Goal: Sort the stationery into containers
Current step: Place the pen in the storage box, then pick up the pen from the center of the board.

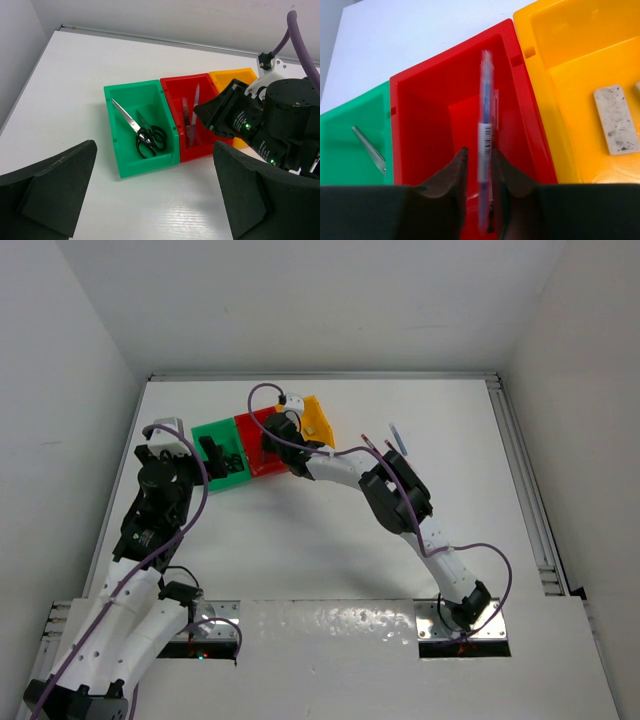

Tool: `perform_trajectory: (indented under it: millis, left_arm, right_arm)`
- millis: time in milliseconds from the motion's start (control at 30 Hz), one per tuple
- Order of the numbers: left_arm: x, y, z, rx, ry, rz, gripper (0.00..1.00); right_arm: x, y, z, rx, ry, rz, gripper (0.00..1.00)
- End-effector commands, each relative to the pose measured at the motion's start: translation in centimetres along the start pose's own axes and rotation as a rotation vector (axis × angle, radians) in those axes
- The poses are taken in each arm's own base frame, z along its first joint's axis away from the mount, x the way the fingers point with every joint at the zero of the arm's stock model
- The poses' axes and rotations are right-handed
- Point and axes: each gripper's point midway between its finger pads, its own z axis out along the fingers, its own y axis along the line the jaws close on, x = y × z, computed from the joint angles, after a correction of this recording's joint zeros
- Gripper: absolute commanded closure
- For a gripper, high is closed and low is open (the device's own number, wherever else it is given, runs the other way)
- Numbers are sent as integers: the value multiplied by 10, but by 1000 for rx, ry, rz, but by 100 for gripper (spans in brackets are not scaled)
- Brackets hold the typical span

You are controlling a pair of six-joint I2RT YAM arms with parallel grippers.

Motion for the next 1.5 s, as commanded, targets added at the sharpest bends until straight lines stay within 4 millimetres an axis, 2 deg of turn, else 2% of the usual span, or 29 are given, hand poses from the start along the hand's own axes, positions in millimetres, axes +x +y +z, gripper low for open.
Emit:
perform_trajectory:
  millis: [0,33,167,333,367,400,433,467,533,567,633,667,700,733,767,800,833,867,900,933,967,1000,1033,1100,1133,1233,1267,1367,1467]
  left_arm:
    - [-9,-1,2,7,-38,-11,0]
    - [-9,-2,2,11,-39,-12,0]
    - [-8,-2,3,13,-34,-12,0]
    - [-10,-3,3,19,-39,-14,0]
    - [-9,-3,2,19,-39,-12,0]
    - [-9,-3,2,17,-40,-11,0]
    - [-11,-2,2,13,-43,-7,0]
    - [-12,-1,2,12,-48,-5,0]
    - [-12,-1,1,11,-50,-3,0]
    - [-11,-1,1,10,-47,-2,0]
    - [-10,-2,1,15,-47,-10,0]
    - [-8,-2,2,16,-40,-11,0]
    - [-7,-2,2,19,-39,-15,0]
    - [-6,-4,2,28,-38,-20,0]
    - [-6,-4,3,31,-36,-21,0]
    - [-6,-6,3,36,-38,-23,1]
    - [-3,-7,4,42,-32,-28,1]
    - [-2,-8,5,48,-29,-29,1]
    - [-3,-9,6,52,-30,-30,1]
    - [-1,-11,7,62,-22,-29,2]
    - [-1,-13,8,70,-22,-31,2]
    - [1,-15,9,82,-15,-31,2]
    - [1,-17,9,88,-14,-34,2]
    - [1,-20,11,98,-12,-40,3]
    - [3,-22,12,108,-6,-47,3]
    - [5,-27,13,135,2,-62,5]
    - [5,-28,13,141,4,-63,5]
    - [7,-33,13,168,16,-63,10]
    - [6,-36,12,181,22,-61,17]
  right_arm:
    - [-13,18,-3,-47,-29,2,74]
    - [-16,20,-4,-53,-35,1,69]
    - [-29,27,-8,-73,-66,-7,67]
    - [-63,49,-23,-132,-136,-64,64]
    - [-85,62,-38,-163,-170,-74,63]
    - [-88,64,-45,-176,-173,-136,63]
    - [-113,84,-71,-253,-188,-161,64]
    - [-108,74,-79,-251,-155,-248,70]
    - [-117,70,-107,-279,-119,-313,82]
    - [-127,49,-134,-250,-87,-362,93]
    - [-130,19,-159,-212,-38,-401,96]
    - [-108,-28,-169,-121,78,-427,96]
    - [-129,-42,-196,-93,67,-400,90]
    - [-128,-64,-208,-45,99,-374,83]
    - [-107,-116,-221,74,212,-307,73]
    - [-117,-132,-243,100,205,-254,62]
    - [-111,-154,-254,145,235,-209,48]
    - [-86,-199,-269,253,312,-131,44]
    - [-90,-214,-287,289,293,-88,42]
    - [-67,-249,-304,393,351,-31,37]
    - [-65,-267,-315,466,341,-7,38]
    - [-68,-277,-329,508,310,28,40]
    - [-54,-301,-344,606,320,116,49]
    - [-50,-323,-361,706,273,207,58]
    - [-46,-337,-372,751,231,289,66]
    - [-41,-350,-382,754,188,317,76]
    - [-43,-351,-379,735,175,297,83]
    - [-29,-354,-370,657,257,162,86]
    - [-7,-349,-361,593,396,89,77]
